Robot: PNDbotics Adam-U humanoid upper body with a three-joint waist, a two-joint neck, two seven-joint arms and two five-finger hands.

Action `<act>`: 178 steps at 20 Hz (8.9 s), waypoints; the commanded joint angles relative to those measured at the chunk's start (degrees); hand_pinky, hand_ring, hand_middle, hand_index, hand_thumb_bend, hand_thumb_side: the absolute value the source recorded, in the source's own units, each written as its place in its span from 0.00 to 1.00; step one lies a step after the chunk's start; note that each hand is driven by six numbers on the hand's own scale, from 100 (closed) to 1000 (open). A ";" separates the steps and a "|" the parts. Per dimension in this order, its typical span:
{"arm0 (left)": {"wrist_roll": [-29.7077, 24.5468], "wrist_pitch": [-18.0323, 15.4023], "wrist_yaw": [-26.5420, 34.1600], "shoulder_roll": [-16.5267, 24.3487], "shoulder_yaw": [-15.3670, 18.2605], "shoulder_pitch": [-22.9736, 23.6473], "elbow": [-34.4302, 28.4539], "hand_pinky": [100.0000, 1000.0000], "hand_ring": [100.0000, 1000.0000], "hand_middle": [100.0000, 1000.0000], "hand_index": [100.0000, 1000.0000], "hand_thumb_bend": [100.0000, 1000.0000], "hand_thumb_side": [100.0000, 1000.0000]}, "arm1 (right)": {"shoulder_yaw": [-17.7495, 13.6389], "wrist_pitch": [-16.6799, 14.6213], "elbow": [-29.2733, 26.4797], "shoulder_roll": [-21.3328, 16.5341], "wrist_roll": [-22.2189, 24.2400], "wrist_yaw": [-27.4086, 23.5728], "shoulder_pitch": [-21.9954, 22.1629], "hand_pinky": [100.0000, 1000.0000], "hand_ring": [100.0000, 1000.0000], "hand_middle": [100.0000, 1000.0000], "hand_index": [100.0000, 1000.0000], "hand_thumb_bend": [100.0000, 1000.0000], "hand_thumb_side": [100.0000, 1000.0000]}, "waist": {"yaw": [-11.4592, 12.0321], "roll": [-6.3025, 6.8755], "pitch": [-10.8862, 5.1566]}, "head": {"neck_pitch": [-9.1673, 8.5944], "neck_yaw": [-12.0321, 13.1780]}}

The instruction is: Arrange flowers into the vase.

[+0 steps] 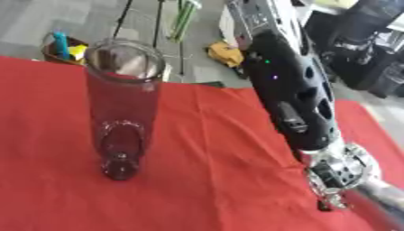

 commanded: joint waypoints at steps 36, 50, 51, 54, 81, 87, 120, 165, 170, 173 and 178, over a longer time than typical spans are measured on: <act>-2.19 0.90 1.32 -1.55 -1.50 -1.04 -1.05 0.57 0.38 0.61 0.76 0.02 1.00 | 3.41 -0.43 -1.65 1.35 -0.25 13.45 -1.80 0.00 0.00 0.00 0.00 0.00 0.53 | 2.23 -0.02 -0.73 | 0.00 -2.44; -2.64 1.00 0.96 -1.80 -1.80 -1.01 -1.05 0.57 0.37 0.61 0.76 0.02 1.00 | 5.31 -6.08 -4.77 -0.26 3.63 17.94 -0.08 0.00 0.00 0.00 0.00 0.00 0.56 | 2.18 -0.15 0.63 | -0.44 -3.00; -2.67 1.01 0.94 -1.79 -1.83 -1.01 -1.05 0.57 0.37 0.61 0.76 0.02 1.00 | 5.32 -6.17 -4.45 -0.28 3.61 17.84 -0.18 0.00 0.00 0.00 0.00 0.00 0.55 | 2.18 -0.17 0.70 | -0.55 -3.08; -2.81 1.02 0.93 -1.79 -1.95 -1.01 -1.05 0.57 0.37 0.61 0.76 0.02 1.00 | 4.85 -6.43 -3.70 -0.52 3.20 17.08 -0.62 0.00 0.00 0.00 0.00 0.00 0.55 | 1.99 -0.15 0.84 | -0.87 -3.09; -4.45 1.08 1.18 -2.29 -2.94 -1.28 -1.05 0.58 0.37 0.61 0.76 0.01 1.00 | 2.84 -15.84 2.84 -3.09 0.37 18.44 -1.12 0.00 0.00 0.00 0.00 0.00 0.54 | 2.30 0.10 2.96 | -4.71 -4.89; -4.98 1.09 1.21 -2.45 -3.05 -1.30 -1.05 0.58 0.37 0.62 0.76 0.01 1.00 | 3.72 -14.71 3.04 -2.98 2.71 17.87 -0.91 0.00 0.00 0.00 0.00 0.00 0.55 | 2.63 -0.15 3.58 | -4.65 -4.84; -6.71 1.64 1.71 -2.94 -3.17 -1.45 -1.05 0.59 0.38 0.62 0.76 0.02 1.00 | 4.89 0.65 3.42 -1.65 7.33 21.49 0.34 0.40 0.55 0.00 0.01 0.00 0.85 | 2.83 -0.93 3.97 | -4.39 -4.17; -8.03 2.30 2.49 -3.33 -3.05 -1.12 -1.05 0.59 0.38 0.64 0.76 0.02 1.00 | 3.36 16.21 -4.90 -3.15 25.97 45.25 4.44 0.73 0.77 0.00 0.25 0.00 0.79 | 1.48 0.61 2.84 | -3.28 -3.89; -8.11 2.36 2.73 -3.40 -2.99 -1.16 -1.05 0.59 0.38 0.64 0.76 0.02 1.00 | 3.45 17.23 -5.68 -2.78 30.95 50.20 4.94 0.73 0.78 0.00 0.29 0.00 0.80 | 1.50 0.69 2.74 | -3.20 -3.86; -8.18 2.38 2.83 -3.46 -3.02 -1.27 -1.05 0.59 0.38 0.64 0.76 0.02 1.00 | 3.60 17.64 -6.08 -2.34 33.10 51.35 5.21 0.74 0.80 0.00 0.31 0.00 0.82 | 1.58 0.58 2.70 | -3.20 -3.77; -8.17 2.37 2.96 -3.54 -2.98 -1.45 -1.05 0.59 0.39 0.64 0.76 0.02 1.00 | 3.80 17.87 -6.18 -1.95 35.18 52.53 5.60 0.75 0.81 0.00 0.33 0.00 0.83 | 1.73 0.49 2.66 | -3.18 -3.62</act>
